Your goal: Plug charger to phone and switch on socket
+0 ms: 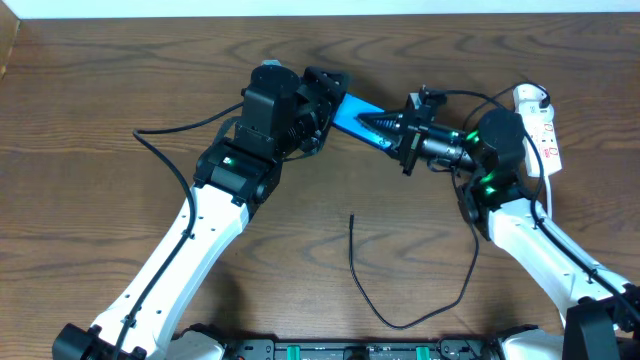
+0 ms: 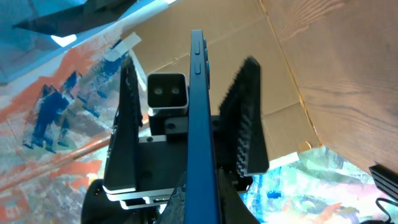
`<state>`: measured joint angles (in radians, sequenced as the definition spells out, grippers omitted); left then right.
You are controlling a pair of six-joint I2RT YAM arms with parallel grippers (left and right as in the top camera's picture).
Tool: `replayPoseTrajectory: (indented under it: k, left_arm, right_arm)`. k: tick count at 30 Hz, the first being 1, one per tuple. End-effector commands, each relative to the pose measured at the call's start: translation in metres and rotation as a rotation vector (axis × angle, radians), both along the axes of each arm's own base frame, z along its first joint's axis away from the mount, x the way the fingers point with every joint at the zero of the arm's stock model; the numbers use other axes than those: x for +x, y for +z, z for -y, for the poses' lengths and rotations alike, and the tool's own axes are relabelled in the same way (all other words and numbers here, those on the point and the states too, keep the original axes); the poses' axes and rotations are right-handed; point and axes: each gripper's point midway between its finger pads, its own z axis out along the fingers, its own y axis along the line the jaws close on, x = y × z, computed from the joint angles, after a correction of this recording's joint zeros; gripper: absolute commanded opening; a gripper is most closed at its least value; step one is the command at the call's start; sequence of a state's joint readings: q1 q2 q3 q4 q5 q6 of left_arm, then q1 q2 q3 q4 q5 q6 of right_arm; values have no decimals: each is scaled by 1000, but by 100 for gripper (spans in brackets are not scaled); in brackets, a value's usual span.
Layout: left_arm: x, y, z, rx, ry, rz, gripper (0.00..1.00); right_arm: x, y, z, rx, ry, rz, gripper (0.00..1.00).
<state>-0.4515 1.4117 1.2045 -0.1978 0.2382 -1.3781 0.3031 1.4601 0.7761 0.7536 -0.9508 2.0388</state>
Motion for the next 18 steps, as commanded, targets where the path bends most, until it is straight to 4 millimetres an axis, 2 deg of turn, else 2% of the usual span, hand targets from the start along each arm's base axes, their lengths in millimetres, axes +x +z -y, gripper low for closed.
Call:
replayPoseTrajectory:
  k: [1, 4, 10, 14, 18]
  left_arm:
    - [0, 6, 0, -2, -10, 20, 59]
    - [0, 6, 0, -2, -10, 20, 47]
    - [0, 6, 0, -2, -10, 20, 37]
    - [-1, 6, -1, 0, -9, 17, 24]
    - [0, 6, -1, 0, -8, 17, 25]
  right_arm:
    - [-6, 12, -7, 15, 26, 24, 1]
    - [-7, 12, -7, 15, 27, 24, 1]
    - [-6, 12, -7, 15, 26, 25, 1]
    - [-6, 12, -7, 16, 25, 26, 1]
    - [-6, 12, -7, 16, 25, 28, 1]
